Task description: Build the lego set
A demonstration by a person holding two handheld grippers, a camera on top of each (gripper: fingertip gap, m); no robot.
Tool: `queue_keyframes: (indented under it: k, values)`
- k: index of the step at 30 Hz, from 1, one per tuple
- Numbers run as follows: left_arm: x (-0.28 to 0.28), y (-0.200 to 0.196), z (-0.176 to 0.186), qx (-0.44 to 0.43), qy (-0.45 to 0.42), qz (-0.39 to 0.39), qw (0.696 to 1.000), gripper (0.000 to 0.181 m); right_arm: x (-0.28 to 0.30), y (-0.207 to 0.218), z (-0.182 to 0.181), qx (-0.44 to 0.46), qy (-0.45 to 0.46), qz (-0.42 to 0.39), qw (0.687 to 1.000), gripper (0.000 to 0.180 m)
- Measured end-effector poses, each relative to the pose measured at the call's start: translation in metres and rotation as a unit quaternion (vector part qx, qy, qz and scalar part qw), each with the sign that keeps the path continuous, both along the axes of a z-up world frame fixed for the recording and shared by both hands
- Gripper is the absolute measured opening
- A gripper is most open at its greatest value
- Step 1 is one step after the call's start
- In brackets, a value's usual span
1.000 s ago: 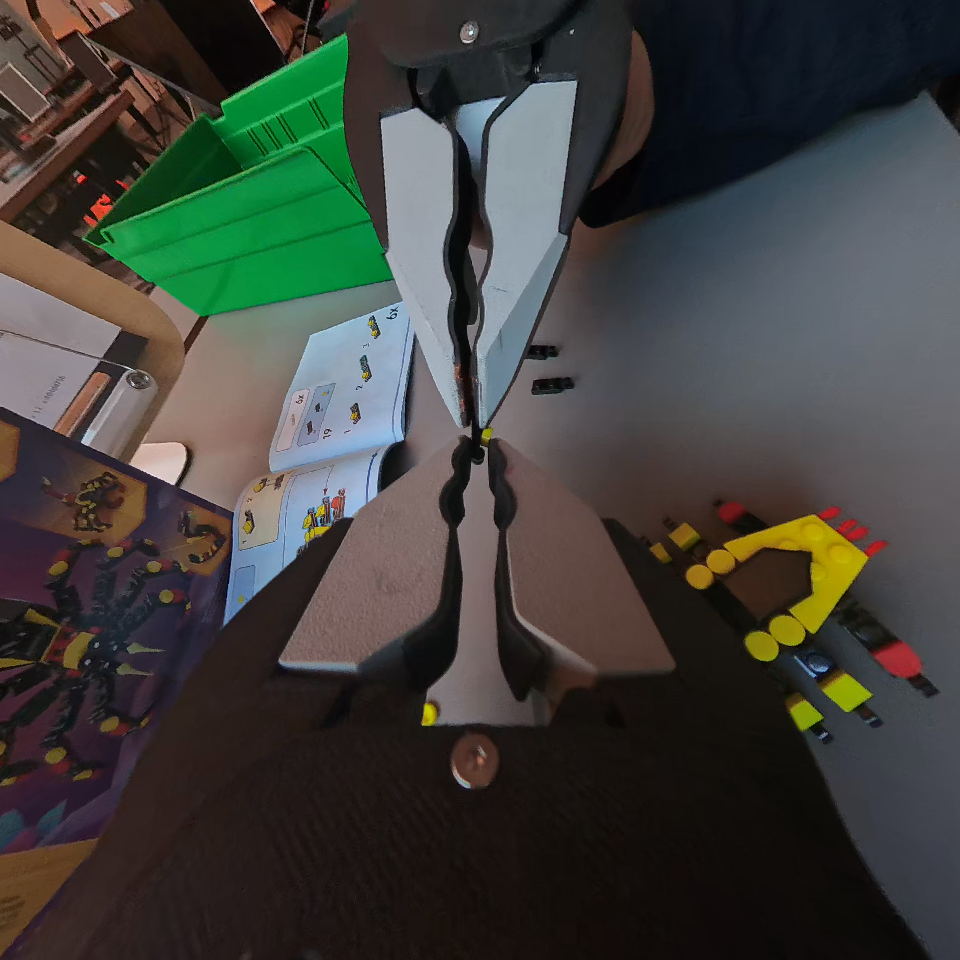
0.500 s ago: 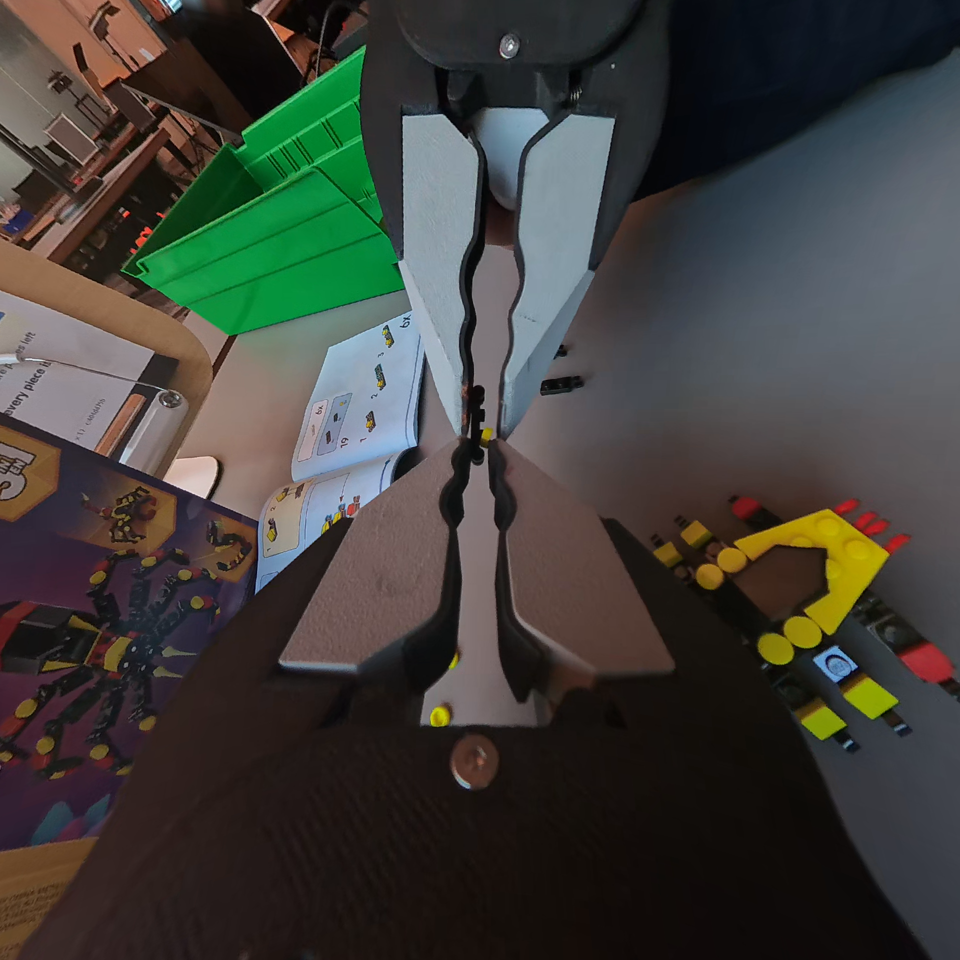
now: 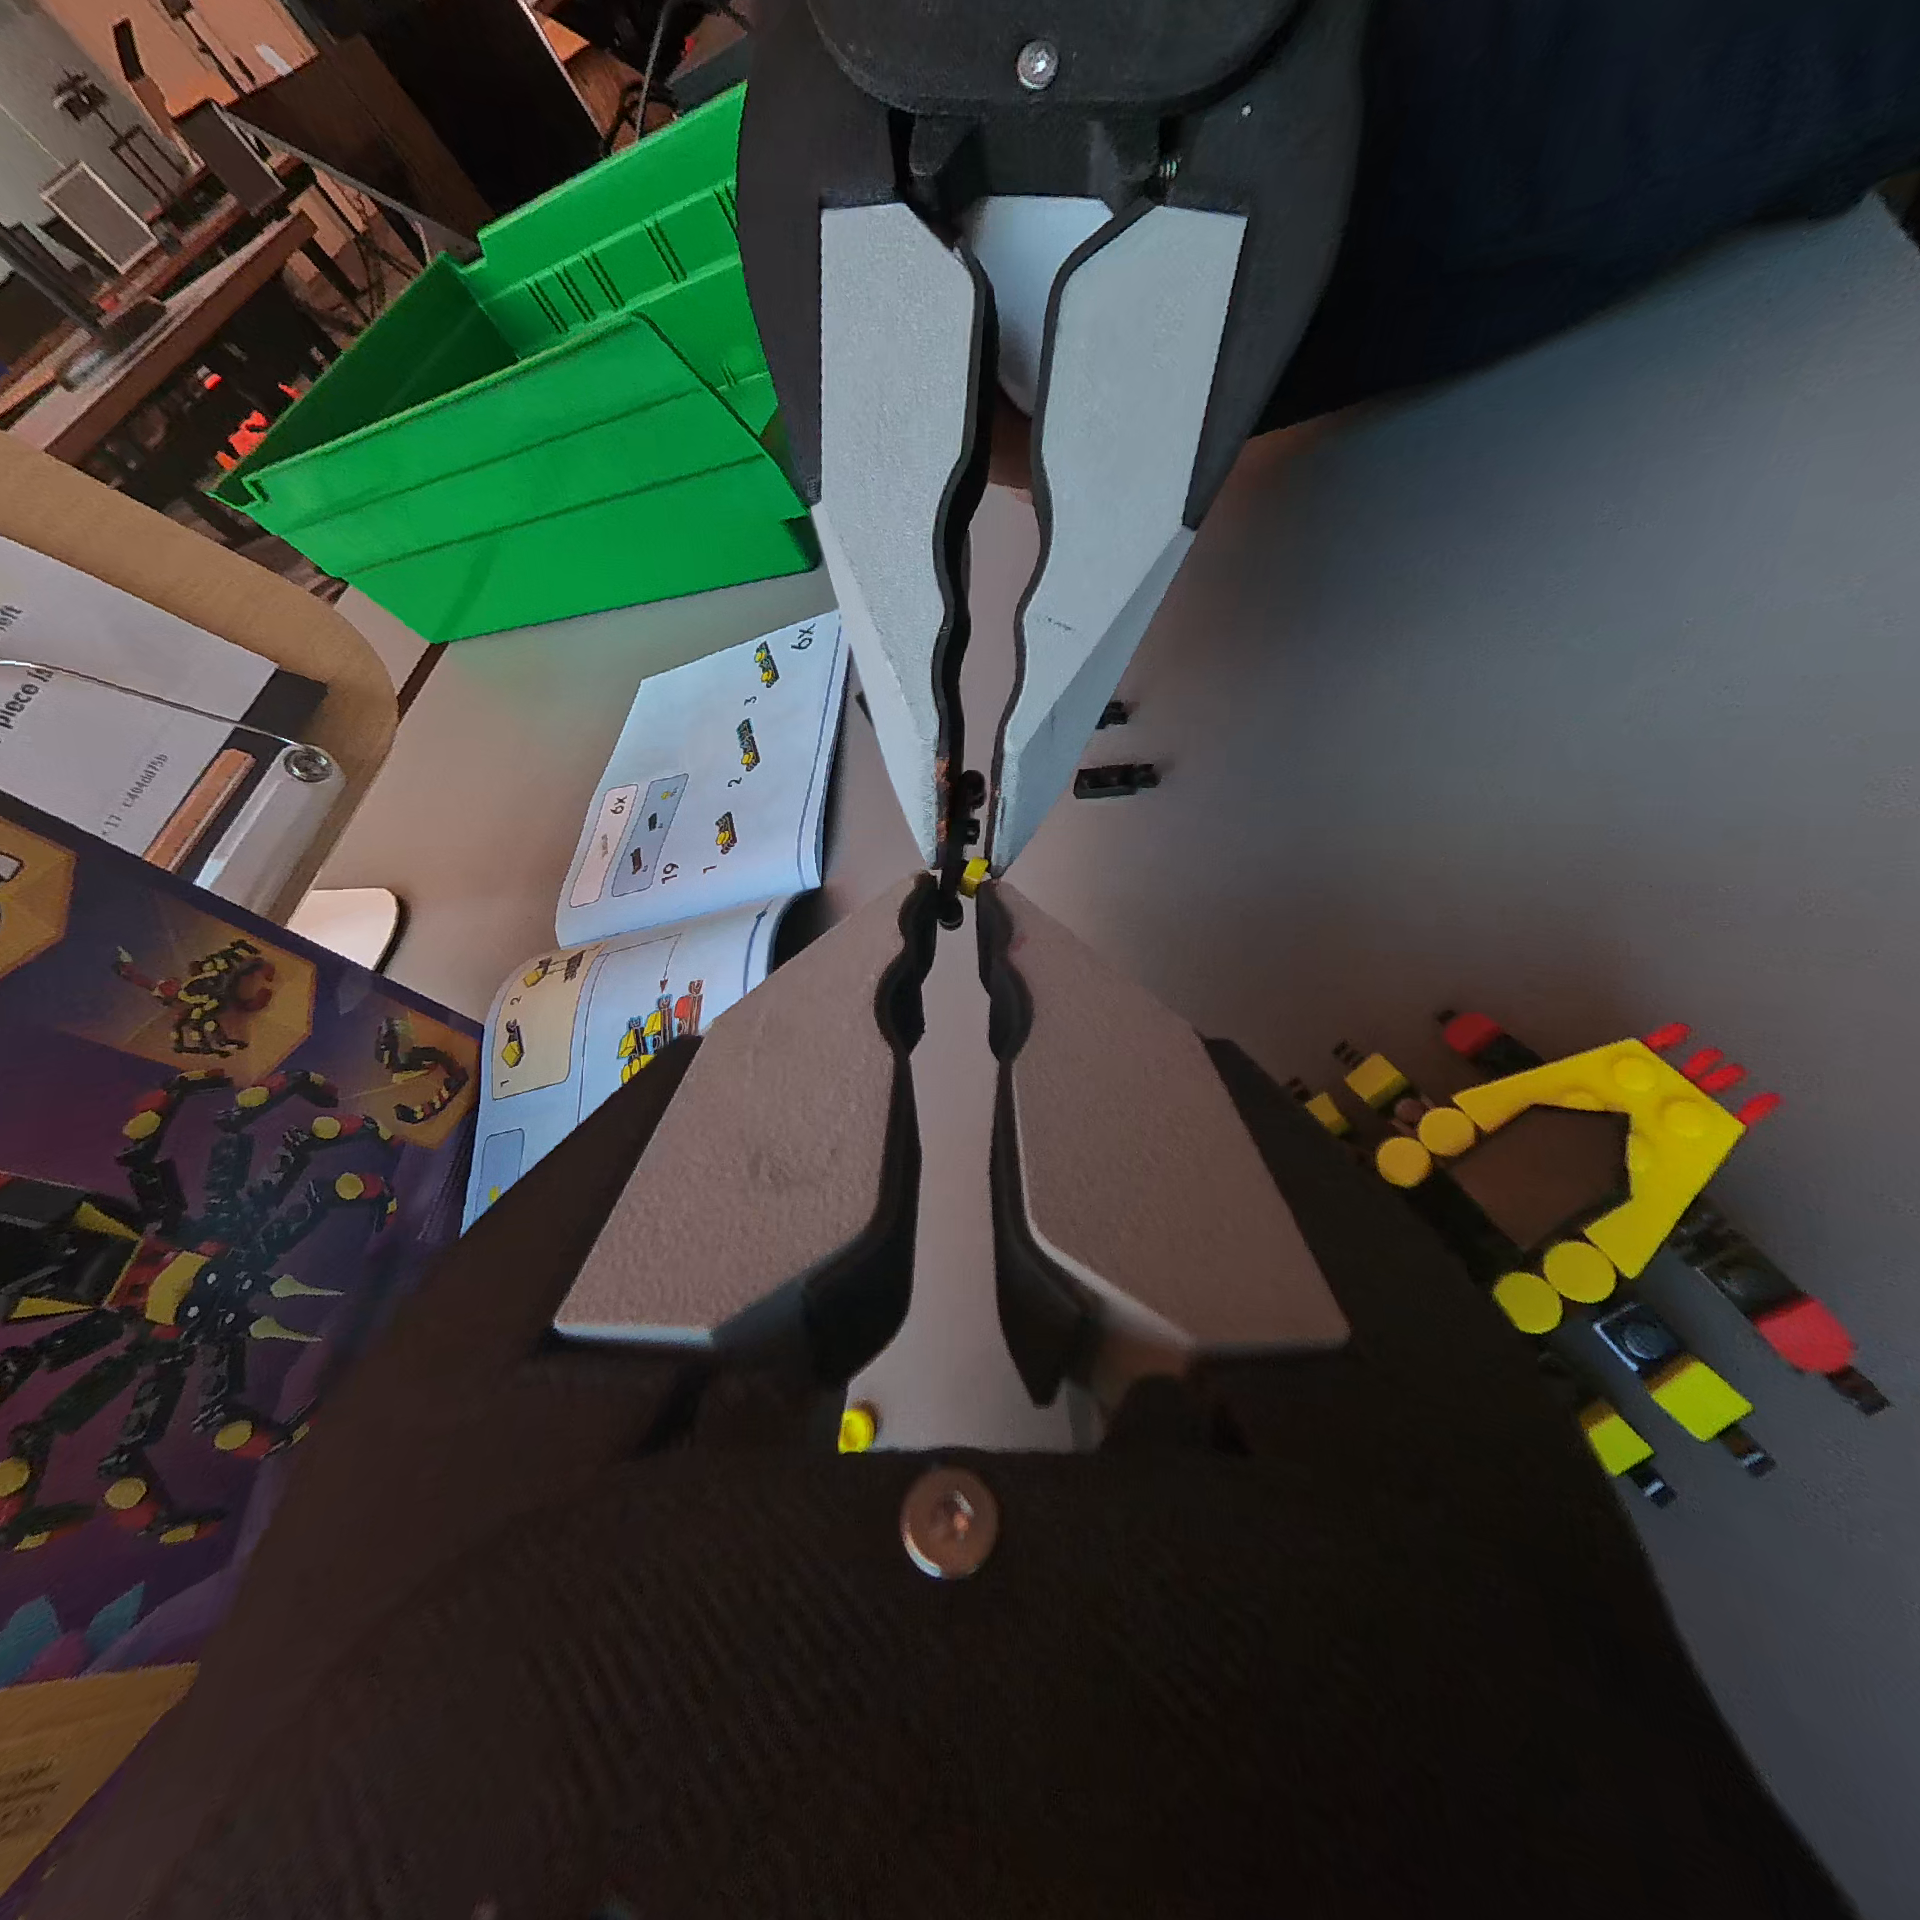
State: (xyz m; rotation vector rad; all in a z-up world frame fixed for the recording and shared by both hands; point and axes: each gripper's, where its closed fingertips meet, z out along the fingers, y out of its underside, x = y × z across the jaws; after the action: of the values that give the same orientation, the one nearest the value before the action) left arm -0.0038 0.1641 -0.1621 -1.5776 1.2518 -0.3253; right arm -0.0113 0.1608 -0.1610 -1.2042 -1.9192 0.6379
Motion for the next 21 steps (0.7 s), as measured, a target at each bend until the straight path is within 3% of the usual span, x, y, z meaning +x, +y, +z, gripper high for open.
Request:
queue_keyframes:
  k: [10, 16, 21]
  values:
    - [0.000, -0.001, -0.006, -0.001, 0.022, -0.002, 1.000, 0.004, 0.000, 0.000, -0.006, 0.004, -0.008, 0.009, 1.000, 0.002]
    - [-0.004, 0.003, -0.014, -0.055, 0.007, 0.015, 0.998, 0.003, 0.002, 0.007, -0.017, -0.141, -0.032, -0.014, 0.989, 0.002]
    - [-0.008, 0.005, -0.012, 0.055, 0.069, 0.018, 0.996, 0.013, 0.005, 0.010, -0.018, -0.288, -0.057, -0.049, 0.955, 0.002]
